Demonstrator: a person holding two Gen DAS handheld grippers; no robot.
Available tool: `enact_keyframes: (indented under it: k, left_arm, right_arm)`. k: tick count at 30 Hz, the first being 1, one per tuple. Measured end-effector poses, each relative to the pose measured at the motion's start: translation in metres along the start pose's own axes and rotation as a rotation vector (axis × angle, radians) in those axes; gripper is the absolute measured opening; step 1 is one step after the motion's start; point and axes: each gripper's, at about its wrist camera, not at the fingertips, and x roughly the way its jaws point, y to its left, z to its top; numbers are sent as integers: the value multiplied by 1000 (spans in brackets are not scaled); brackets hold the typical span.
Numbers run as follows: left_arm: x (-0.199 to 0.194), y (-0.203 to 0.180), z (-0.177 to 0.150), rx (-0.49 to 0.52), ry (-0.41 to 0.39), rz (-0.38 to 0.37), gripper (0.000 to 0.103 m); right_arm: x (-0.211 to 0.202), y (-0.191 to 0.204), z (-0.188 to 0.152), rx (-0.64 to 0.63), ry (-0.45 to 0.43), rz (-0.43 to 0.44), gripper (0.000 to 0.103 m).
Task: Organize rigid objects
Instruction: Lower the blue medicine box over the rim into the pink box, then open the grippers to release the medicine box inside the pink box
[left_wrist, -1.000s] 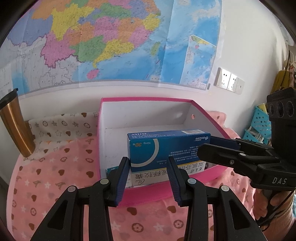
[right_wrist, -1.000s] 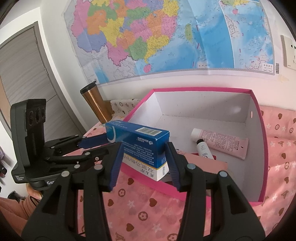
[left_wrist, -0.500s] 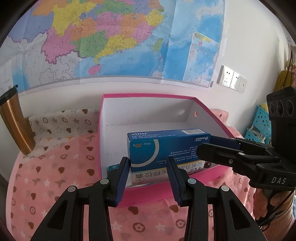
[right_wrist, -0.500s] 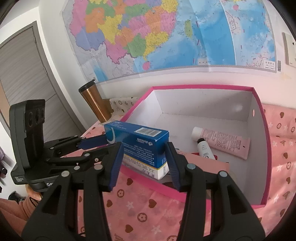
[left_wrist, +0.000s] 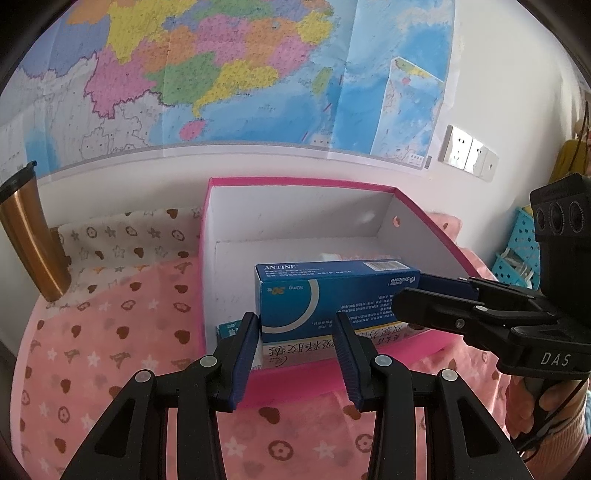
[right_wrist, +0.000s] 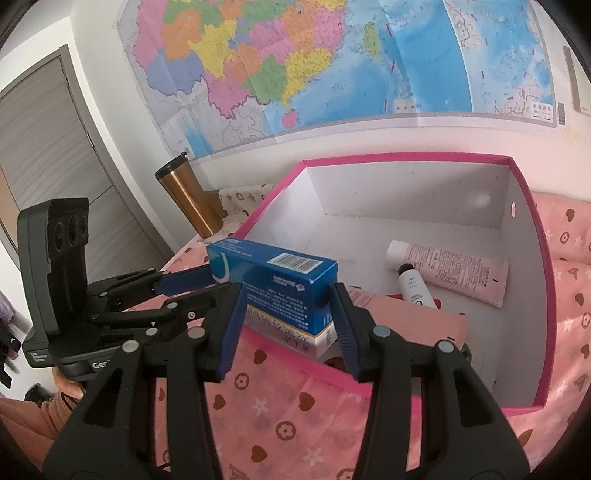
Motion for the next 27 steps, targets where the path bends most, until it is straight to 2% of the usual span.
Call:
enact_keyframes:
  k: [23, 27]
  left_arm:
    - [11, 5, 0, -30, 28, 20, 41]
    - [13, 3, 0, -31, 22, 46, 48]
  right_arm:
    - [16, -5, 0, 27, 35, -12, 49]
    - [16, -5, -1, 32, 18, -52, 51]
